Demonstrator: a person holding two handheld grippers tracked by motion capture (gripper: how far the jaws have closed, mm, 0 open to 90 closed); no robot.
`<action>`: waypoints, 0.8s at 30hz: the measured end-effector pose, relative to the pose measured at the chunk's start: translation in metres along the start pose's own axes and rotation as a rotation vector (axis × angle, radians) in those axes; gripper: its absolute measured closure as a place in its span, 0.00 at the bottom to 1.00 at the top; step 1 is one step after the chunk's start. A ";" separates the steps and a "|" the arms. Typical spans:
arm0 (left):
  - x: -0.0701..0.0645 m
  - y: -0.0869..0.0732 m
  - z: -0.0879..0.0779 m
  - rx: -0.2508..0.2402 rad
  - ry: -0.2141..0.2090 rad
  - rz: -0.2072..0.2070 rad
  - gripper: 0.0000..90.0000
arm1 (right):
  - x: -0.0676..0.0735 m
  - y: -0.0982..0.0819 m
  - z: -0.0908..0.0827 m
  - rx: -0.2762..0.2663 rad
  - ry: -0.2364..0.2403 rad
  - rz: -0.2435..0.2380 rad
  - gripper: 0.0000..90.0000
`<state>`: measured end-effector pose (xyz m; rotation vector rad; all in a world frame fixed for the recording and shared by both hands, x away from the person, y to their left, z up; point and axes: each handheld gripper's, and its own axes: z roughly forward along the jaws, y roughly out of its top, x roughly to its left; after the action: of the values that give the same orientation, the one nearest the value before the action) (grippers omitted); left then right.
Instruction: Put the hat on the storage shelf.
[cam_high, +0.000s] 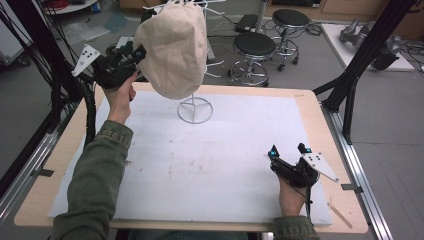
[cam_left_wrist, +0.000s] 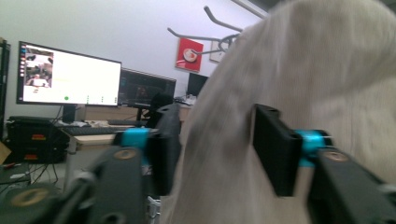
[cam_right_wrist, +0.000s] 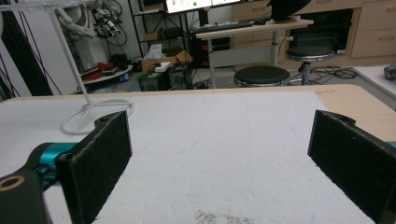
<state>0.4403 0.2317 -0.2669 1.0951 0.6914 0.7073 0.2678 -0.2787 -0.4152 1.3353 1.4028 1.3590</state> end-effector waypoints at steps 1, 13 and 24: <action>-0.001 0.002 -0.002 -0.005 0.001 0.006 0.41 | 0.000 0.000 0.000 0.001 0.000 0.001 0.06; -0.018 0.020 -0.030 0.043 0.127 0.122 0.26 | 0.000 0.000 0.000 0.000 0.000 -0.002 0.06; -0.019 0.022 -0.072 0.052 0.201 0.162 0.26 | 0.001 0.000 0.000 -0.001 0.002 -0.003 0.06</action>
<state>0.3684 0.2613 -0.2654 1.1460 0.8012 0.9517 0.2681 -0.2780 -0.4153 1.3308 1.4048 1.3594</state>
